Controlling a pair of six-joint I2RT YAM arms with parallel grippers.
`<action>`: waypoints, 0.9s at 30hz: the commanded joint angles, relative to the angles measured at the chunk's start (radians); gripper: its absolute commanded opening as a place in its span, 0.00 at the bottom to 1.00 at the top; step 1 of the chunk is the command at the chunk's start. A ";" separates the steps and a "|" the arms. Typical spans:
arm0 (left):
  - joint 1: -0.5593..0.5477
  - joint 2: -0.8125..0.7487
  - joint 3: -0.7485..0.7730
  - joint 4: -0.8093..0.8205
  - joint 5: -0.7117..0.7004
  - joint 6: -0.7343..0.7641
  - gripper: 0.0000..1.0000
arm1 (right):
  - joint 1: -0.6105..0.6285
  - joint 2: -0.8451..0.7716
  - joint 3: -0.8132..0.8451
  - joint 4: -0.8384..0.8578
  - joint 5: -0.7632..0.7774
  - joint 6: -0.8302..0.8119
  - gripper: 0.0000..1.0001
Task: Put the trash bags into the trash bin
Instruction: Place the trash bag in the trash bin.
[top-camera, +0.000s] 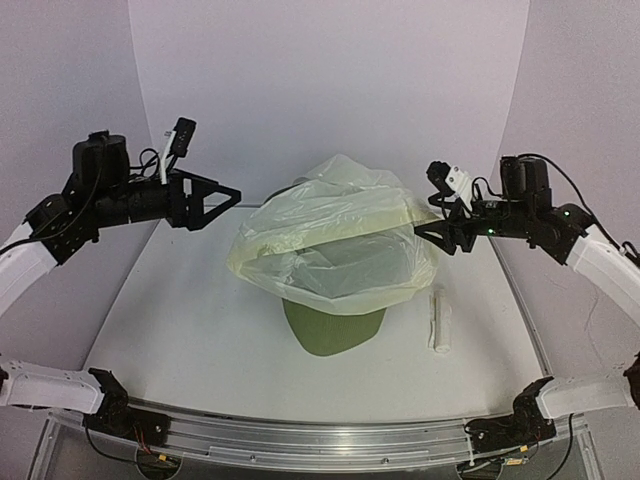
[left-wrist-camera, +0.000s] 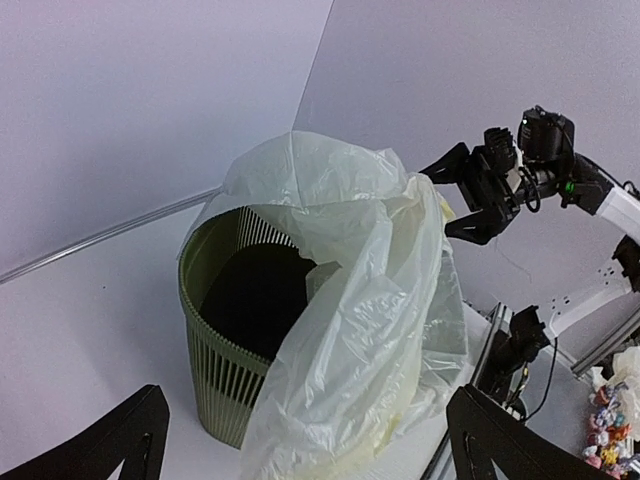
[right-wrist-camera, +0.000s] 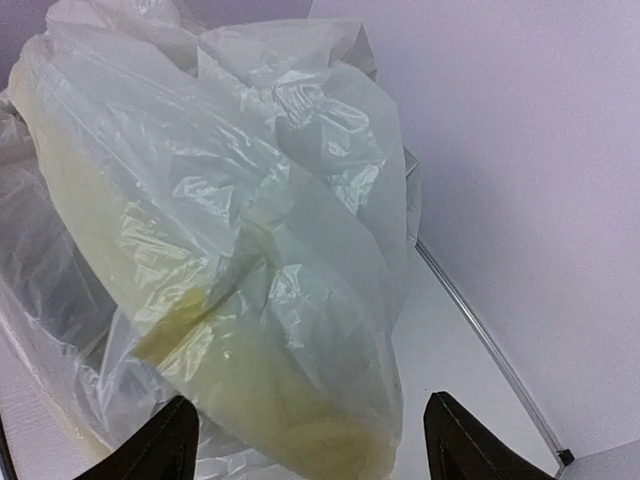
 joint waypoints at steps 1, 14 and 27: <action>-0.069 0.124 0.125 0.015 0.019 0.151 1.00 | -0.002 0.085 0.089 0.037 -0.031 -0.143 0.69; -0.304 0.428 0.471 -0.094 -0.265 0.315 1.00 | -0.002 0.178 0.230 0.034 -0.059 -0.096 0.01; -0.511 0.717 0.729 -0.129 -0.702 0.441 1.00 | 0.021 0.267 0.402 0.034 -0.114 0.279 0.00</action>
